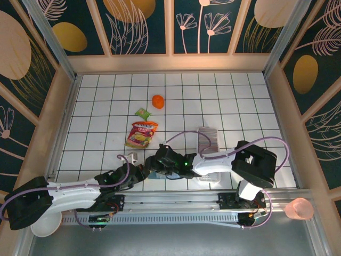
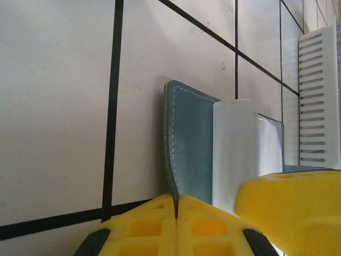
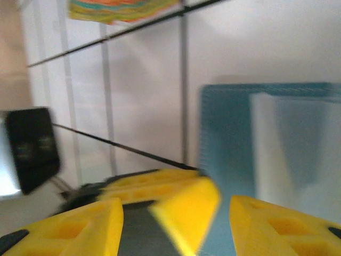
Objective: Put the credit cards into the card holder
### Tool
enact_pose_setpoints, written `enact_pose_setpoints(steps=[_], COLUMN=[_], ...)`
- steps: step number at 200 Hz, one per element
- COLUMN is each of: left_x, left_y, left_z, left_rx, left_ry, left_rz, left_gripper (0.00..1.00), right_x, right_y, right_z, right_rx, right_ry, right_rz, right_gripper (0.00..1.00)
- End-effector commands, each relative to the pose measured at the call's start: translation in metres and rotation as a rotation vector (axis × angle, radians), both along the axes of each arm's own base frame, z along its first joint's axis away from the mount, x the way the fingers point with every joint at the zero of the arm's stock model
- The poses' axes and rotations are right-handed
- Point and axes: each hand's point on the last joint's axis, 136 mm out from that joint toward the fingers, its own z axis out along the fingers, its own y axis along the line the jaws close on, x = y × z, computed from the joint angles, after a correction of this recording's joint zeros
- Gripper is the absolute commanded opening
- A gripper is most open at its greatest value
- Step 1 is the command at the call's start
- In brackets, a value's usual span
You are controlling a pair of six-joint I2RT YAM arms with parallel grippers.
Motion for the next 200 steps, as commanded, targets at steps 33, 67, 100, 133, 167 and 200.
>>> enact_pose_setpoints(steps=[33,67,100,133,167,200], left_x=[-0.007,-0.007,-0.005,0.004,0.014,0.019], left_y=[0.011,0.012,0.010,0.020,0.036,0.029], left_z=[-0.013,-0.013,-0.006,0.007,0.024,0.051], left_rx=[0.008,0.004,0.024,0.049,0.066,0.061], left_ry=[0.028,0.028,0.012,-0.047,-0.109,-0.183], left_rz=[0.015,0.021,0.002,0.051,0.135,0.094], left_gripper=[0.01,0.03,0.38,0.61,0.63,0.52], right_x=[0.010,0.020,0.028,0.038,0.049,0.044], right_y=[0.021,-0.005,-0.057,-0.112,-0.148,-0.155], right_z=[0.071,0.095,0.081,0.098,0.154,0.207], right_rx=[0.225,0.135,-0.098,-0.264,-0.368,-0.460], right_ry=[-0.092,-0.221,-0.268,-0.388,-0.686,-1.044], right_rz=[0.008,-0.039,-0.108,-0.166,-0.104,0.150], right_gripper=[0.56,0.57,0.54,0.56,0.59,0.63])
